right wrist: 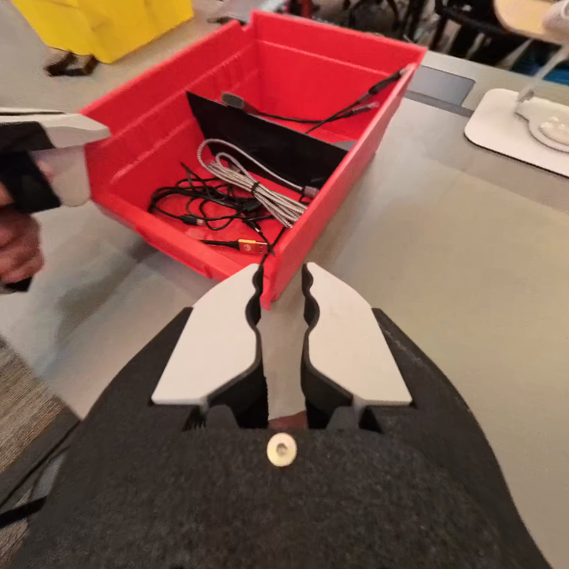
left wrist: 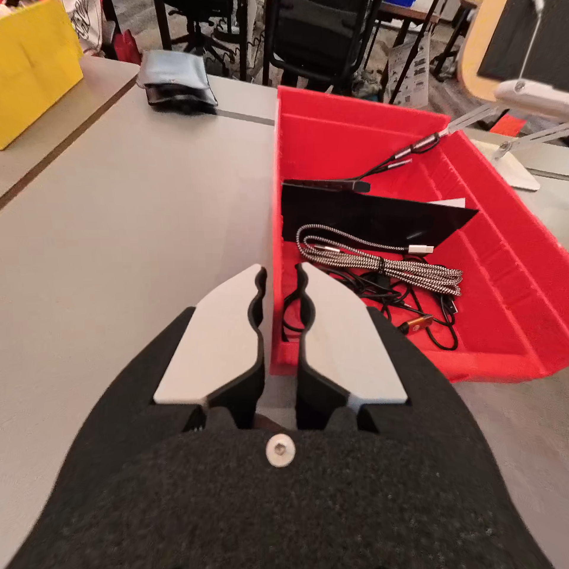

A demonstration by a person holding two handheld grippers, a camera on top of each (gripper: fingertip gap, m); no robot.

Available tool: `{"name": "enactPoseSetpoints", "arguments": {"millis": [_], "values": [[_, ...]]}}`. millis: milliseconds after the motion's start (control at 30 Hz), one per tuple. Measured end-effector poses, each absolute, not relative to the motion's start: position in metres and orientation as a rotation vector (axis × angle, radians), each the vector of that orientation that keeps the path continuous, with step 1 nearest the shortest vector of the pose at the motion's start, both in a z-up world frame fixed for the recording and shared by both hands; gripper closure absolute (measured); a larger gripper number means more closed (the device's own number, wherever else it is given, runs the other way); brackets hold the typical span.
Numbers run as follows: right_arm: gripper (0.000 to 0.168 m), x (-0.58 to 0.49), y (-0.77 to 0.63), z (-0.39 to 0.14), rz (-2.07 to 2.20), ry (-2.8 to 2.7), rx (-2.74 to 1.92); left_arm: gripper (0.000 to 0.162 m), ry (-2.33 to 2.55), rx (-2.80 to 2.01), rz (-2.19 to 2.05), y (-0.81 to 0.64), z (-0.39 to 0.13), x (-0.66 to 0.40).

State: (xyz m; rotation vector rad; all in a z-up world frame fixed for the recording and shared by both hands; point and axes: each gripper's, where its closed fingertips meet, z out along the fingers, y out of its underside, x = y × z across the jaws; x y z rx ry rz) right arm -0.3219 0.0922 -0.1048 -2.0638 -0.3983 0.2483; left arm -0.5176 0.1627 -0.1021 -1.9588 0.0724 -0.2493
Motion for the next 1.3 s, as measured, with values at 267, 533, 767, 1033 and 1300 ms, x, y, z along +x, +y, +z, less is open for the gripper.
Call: {"name": "enactPoseSetpoints", "arguments": {"millis": [267,533,767,1033,1300], "values": [[0.141,-0.18,0.035,-0.03,0.222,-0.285,-1.881,0.138,0.094,-1.761,-0.088,0.146,-0.062,-0.526],[0.152,0.08,-0.022,-0.069,-0.283,0.019,-1.744,0.142,0.091,-1.707,-0.214,0.108,-0.052,-0.477],[0.15,0.17,-0.016,-0.108,-0.044,0.337,-1.844,0.142,0.331,-1.839,-0.242,0.085,-0.087,-0.407],[0.15,0.185,-0.016,-0.115,-0.088,0.36,-1.876,0.142,0.344,-1.873,-0.214,0.095,-0.099,-0.411],[0.151,0.172,-0.019,-0.122,-0.031,0.336,-1.91,0.142,0.306,-1.889,-0.232,0.096,-0.1,-0.42]]}}
